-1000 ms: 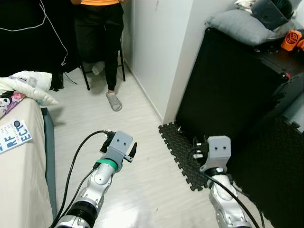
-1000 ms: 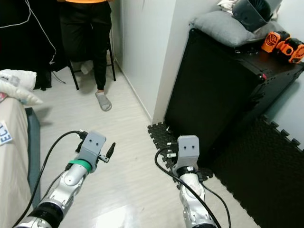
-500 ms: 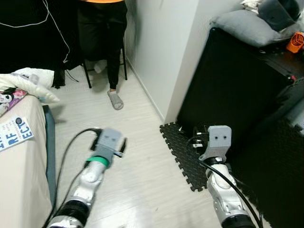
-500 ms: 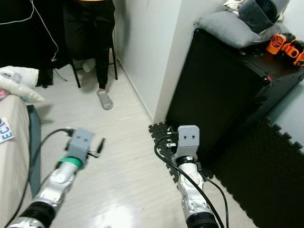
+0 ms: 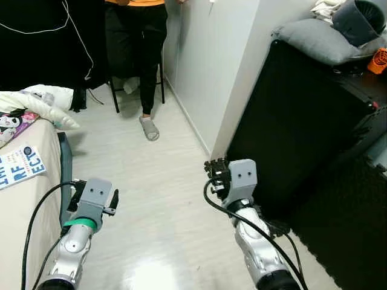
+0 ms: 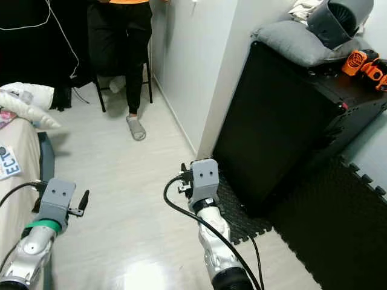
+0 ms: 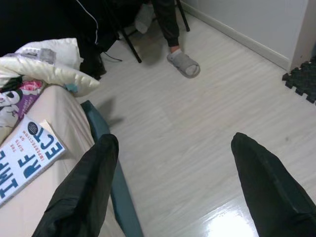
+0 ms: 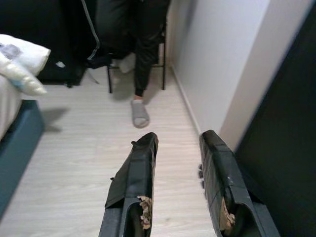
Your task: Clean up the room
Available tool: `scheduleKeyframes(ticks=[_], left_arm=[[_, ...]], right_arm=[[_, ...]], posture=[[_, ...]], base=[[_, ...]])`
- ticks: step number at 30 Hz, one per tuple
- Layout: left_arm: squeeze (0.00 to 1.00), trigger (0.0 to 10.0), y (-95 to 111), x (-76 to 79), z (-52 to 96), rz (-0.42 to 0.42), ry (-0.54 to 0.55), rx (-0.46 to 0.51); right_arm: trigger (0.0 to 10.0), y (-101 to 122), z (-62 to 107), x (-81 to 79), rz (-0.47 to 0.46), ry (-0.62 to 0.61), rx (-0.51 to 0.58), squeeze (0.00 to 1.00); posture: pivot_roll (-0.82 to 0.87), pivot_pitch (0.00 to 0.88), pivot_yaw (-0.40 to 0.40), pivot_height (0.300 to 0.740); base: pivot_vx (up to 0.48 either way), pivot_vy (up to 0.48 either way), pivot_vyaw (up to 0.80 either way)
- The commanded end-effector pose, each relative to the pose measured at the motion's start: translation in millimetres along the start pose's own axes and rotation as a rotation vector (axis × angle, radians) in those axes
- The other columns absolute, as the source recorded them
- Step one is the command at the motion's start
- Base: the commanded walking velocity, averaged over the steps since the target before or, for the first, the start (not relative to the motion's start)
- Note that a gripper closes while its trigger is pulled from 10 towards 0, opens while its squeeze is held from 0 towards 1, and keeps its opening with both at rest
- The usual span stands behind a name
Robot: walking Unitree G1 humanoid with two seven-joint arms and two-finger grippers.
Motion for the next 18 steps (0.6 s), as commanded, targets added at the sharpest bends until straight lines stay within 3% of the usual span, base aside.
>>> scheduleKeyframes(ticks=[1,8,18], left_arm=[[0.0,10.0,-4.2,7.8,0.8,-0.022,-0.028,-0.013],[0.0,10.0,-0.7,17.3,0.4,-0.012,-0.051,-0.005],[0.0,10.0,1.8,19.5,-1.4,-0.001,-0.054,0.003]], right_arm=[[10.0,-12.0,1.0,9.4,0.012,-0.036,-0.053,0.0],[10.0,-11.9,0.1,19.1,0.015,-0.041,-0.049,0.0],[10.0,-12.4,0.1,16.5,0.013,-0.045,-0.046,0.0]], posture=[[-0.08,0.052,-0.045,0.72],[-0.09,0.055,-0.045,0.72],[-0.09,0.055,-0.045,0.72]], base=[[0.0,0.0,0.0],[0.0,0.0,0.0],[0.0,0.0,0.0]])
Point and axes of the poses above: a point about 5 cm out from each wrist's last joint towards the gripper, its own z axis pointing back from the gripper into the wrist, its own y axis along the axis of the wrist's last joint, x = y × z, the point moved 2 cm from there along -z, pointing out of the wrist towards the gripper, and after that the axes turned 15 degrees about z, right-handed, at the moved point
